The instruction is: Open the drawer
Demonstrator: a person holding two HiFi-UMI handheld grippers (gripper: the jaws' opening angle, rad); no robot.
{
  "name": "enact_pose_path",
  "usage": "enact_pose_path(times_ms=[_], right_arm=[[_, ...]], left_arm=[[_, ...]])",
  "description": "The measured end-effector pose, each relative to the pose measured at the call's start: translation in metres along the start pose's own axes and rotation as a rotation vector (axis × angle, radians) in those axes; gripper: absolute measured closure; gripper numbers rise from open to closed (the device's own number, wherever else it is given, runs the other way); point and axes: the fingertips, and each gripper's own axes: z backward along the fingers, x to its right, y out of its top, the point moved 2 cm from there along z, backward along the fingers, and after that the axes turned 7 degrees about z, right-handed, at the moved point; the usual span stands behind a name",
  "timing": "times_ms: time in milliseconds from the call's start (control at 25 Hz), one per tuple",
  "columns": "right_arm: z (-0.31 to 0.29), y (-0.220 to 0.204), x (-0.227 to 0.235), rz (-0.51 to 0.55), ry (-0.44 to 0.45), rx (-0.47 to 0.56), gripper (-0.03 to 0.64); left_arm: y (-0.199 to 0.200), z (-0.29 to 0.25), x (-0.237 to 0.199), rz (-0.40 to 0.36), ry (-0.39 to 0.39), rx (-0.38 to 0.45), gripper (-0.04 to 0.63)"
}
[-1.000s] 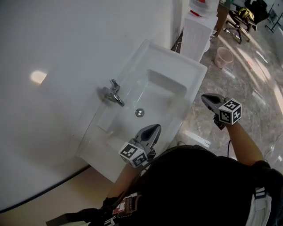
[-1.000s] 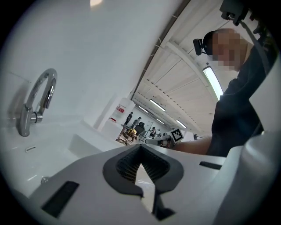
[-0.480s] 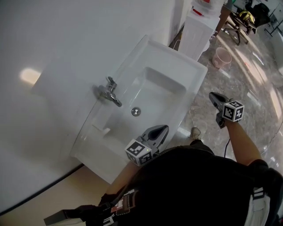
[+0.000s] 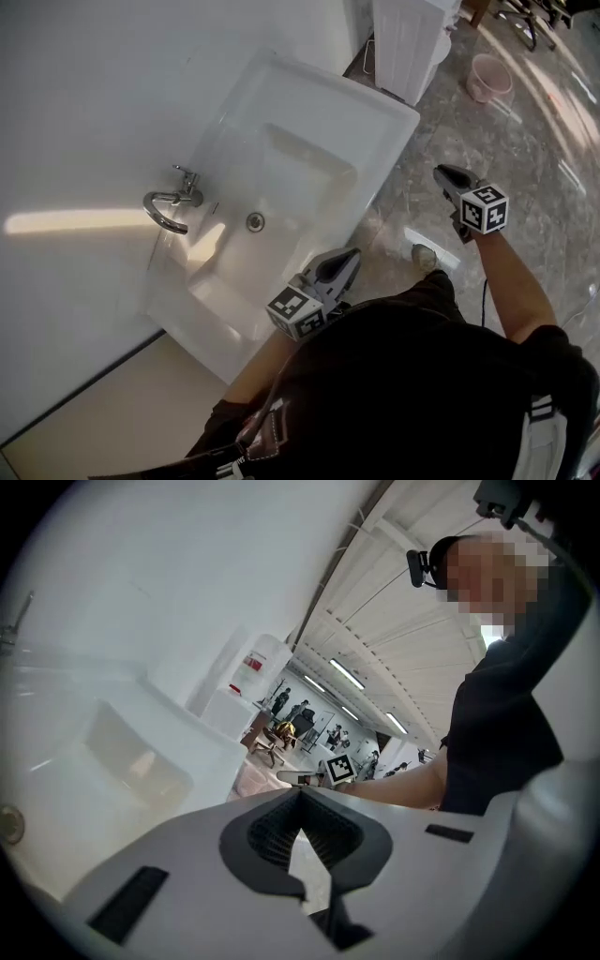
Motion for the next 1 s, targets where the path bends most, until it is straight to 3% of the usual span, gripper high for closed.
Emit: enact_pose_path(times_ms=[240,400,760,1000], right_arm=[[-0.018,-0.076,0.045,0.014,0.083,-0.024,0.592],[-0.045,-0.138,0.057,0.036,0.134,-0.032,0.586],[-0.139,-0.269,0.058,0.088,0.235,-0.046,0.556],[-0.195,-0.325,0.055,0.090,0.258,-0.028,0.539]], left_arm=[[-0.073,-0.094,-0.003,0.065,0.018,-0.120,0.604],[-0.131,-0.144,-0.042,0.085,0.051,-0.148,0.604],[-0.214,-0.213,-0.154,-0.032,0.165,-0.167,0.604],[-0.260,-0.228,-0.209,-0.025,0.226,-0.155,0.604]])
